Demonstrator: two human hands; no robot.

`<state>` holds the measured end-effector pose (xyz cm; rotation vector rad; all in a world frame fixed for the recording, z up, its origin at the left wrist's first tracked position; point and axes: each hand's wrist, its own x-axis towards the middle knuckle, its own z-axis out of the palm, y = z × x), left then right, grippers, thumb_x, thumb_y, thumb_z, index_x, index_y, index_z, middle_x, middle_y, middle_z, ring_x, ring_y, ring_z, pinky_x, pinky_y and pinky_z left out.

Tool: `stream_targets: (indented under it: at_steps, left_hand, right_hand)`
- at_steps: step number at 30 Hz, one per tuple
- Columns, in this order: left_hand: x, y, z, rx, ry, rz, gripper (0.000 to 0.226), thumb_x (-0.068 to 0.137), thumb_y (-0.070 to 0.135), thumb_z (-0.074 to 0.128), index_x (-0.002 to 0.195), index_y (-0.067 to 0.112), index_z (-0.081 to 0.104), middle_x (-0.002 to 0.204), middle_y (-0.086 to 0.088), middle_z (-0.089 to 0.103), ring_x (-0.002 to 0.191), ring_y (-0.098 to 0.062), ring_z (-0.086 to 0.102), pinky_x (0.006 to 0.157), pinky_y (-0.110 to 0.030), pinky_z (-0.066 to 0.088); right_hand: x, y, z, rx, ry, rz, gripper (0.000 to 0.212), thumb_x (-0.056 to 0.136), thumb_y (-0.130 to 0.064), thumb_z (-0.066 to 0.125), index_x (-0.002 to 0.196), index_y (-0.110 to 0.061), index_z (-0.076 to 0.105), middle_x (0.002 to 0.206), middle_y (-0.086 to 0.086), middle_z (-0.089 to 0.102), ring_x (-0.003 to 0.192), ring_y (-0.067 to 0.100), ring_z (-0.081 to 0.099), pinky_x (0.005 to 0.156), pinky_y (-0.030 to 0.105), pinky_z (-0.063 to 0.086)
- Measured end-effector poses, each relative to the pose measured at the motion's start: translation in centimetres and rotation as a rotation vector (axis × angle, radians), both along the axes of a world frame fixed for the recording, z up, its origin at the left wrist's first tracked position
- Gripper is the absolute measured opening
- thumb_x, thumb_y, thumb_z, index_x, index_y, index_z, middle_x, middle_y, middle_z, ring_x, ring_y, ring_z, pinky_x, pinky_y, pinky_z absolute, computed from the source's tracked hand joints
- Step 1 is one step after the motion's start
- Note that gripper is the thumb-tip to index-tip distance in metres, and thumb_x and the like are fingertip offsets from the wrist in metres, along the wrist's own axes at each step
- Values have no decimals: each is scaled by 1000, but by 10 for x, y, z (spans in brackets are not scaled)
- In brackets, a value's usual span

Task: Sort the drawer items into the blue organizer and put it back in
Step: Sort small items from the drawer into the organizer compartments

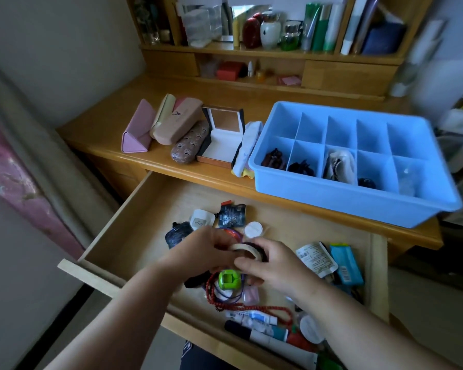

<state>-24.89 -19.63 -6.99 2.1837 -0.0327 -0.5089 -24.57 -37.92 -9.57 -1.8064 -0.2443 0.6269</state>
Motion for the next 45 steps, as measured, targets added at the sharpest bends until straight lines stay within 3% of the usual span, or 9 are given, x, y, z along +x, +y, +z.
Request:
stream_targets:
  at_steps: [7,13,19,22,26,30,36,40,45]
  left_hand:
    - [-2,6,-40,-544,148,311,13,77,23,71,89,19,74,79,-9,69,53,-11,55,50,-21,46]
    - [-14,45,-86,-126,71,525,19,88,11,64,84,28,72,76,-12,71,62,-19,61,67,-39,53]
    - [-20,59,-92,75,46,580,12,87,8,61,85,19,65,62,-5,66,52,-16,60,57,-32,53]
    - [-25,59,-87,247,43,354,9,84,14,63,80,20,68,69,6,66,56,-4,59,55,-19,50]
    - [-24,45,-94,602,160,26,23,83,41,61,93,22,69,90,6,67,83,-11,63,72,-23,50]
    - [-18,25,-105,742,192,50,42,79,59,56,104,25,61,95,4,65,82,-13,58,60,-21,42]
    - [-6,22,-104,213,378,335,5,84,10,56,86,7,59,70,-9,70,62,-22,68,57,-30,58]
    - [-8,28,-89,-224,521,504,10,86,0,52,87,3,62,55,-9,67,48,-15,64,47,-23,52]
    - [-6,32,-72,-598,571,497,12,89,0,56,82,8,63,63,-8,69,54,-15,67,49,-22,54]
  right_hand:
    - [40,-47,62,263,5,-263,25,74,-44,68,75,-19,67,73,5,73,51,10,62,51,21,50]
    - [122,-70,105,-639,-1158,-487,36,90,-33,53,64,-14,38,65,12,54,61,32,49,55,32,21]
    - [162,-46,101,-1432,-550,204,48,92,-62,33,80,-23,57,75,-4,47,93,22,35,76,35,29]
    - [161,-54,107,-1355,-547,155,57,87,-68,36,81,-21,67,80,-2,59,86,21,50,71,33,37]
    - [123,-60,88,-753,-1178,-274,27,87,-31,59,72,-9,66,79,13,63,78,37,57,65,37,44]
    - [58,-37,47,-485,-1316,-100,19,84,-20,59,70,-9,64,77,5,62,71,27,56,67,35,43]
    - [-14,-5,-36,-424,-876,314,13,83,-23,64,92,-18,71,93,-4,66,81,16,62,76,32,50]
    - [-25,3,-75,-456,-494,324,35,86,-36,60,120,-28,62,121,-13,58,106,11,58,88,25,46]
    - [-18,8,-82,-515,-435,134,25,81,-34,61,105,-27,65,99,-13,59,94,11,59,70,18,43]
